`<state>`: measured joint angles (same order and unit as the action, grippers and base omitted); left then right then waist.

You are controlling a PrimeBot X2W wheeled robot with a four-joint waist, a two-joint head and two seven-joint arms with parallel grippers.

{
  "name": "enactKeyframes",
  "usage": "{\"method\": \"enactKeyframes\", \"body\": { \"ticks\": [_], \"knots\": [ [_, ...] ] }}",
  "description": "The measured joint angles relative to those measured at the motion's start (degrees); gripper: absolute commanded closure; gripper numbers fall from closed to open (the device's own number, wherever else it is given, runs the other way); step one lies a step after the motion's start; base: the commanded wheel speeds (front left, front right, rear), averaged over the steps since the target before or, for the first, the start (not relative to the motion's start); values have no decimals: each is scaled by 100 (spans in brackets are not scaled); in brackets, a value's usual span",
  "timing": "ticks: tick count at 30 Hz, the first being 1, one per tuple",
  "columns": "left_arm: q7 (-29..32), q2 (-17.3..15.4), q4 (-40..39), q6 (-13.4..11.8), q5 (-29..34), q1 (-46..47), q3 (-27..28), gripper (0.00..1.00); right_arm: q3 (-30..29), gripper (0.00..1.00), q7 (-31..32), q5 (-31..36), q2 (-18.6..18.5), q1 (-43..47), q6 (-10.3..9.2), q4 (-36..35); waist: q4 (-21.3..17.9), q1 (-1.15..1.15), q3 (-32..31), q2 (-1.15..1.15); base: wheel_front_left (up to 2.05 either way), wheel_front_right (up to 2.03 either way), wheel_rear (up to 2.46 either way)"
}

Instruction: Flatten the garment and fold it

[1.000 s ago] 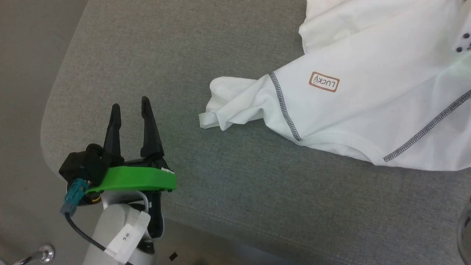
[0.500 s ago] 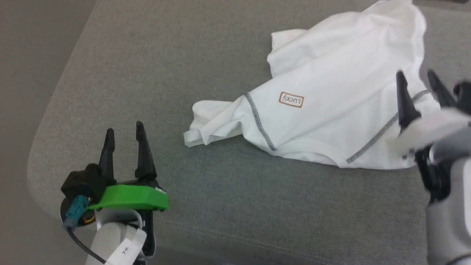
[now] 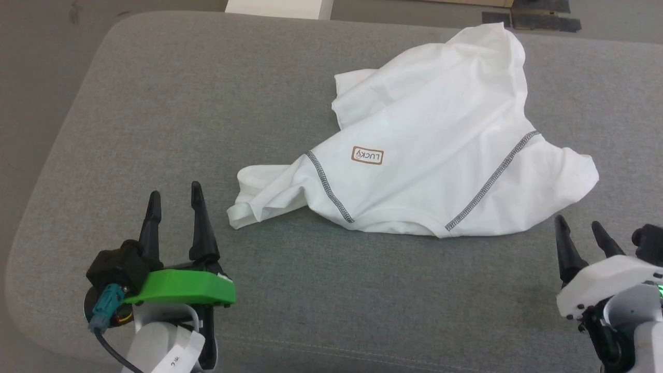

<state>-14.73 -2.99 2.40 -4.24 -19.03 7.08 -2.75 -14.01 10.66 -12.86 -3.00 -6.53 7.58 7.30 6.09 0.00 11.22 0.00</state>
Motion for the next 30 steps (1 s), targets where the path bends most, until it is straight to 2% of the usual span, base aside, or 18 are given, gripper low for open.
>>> {"method": "enactKeyframes", "body": {
  "ticks": [10,11,12,13,14,19,23,27,30],
  "knots": [
    [0,0,5,9,-24,114,-97,0,-178,0,426,170,10,-903,0,722,185,0,366,0,0,0,0],
    [0,0,7,8,-36,125,-97,0,-186,18,454,186,10,-959,0,769,211,0,397,0,0,0,0],
    [0,0,8,8,-48,128,-100,0,-199,54,454,203,11,-1010,0,802,235,0,426,0,0,0,0],
    [0,0,12,8,-56,128,-101,0,-216,69,453,222,11,-1050,0,823,256,0,448,0,0,0,0],
    [0,0,15,8,-60,128,-101,0,-229,100,439,227,11,-1077,0,831,271,0,463,0,0,0,0],
    [0,0,62,4,-63,127,-90,0,-298,100,133,323,15,-1130,0,766,280,0,428,0,0,0,0],
    [0,0,100,4,-64,124,-81,0,-509,100,42,556,21,-1018,0,441,238,0,298,0,0,0,0],
    [0,0,155,9,-64,118,-8,0,-1020,100,179,1046,22,-623,0,-381,166,0,140,0,0,0,0],
    [0,0,175,11,-64,111,9,0,-1482,100,510,1401,21,-312,1,-1063,114,0,36,0,0,0,0]
  ]
}}
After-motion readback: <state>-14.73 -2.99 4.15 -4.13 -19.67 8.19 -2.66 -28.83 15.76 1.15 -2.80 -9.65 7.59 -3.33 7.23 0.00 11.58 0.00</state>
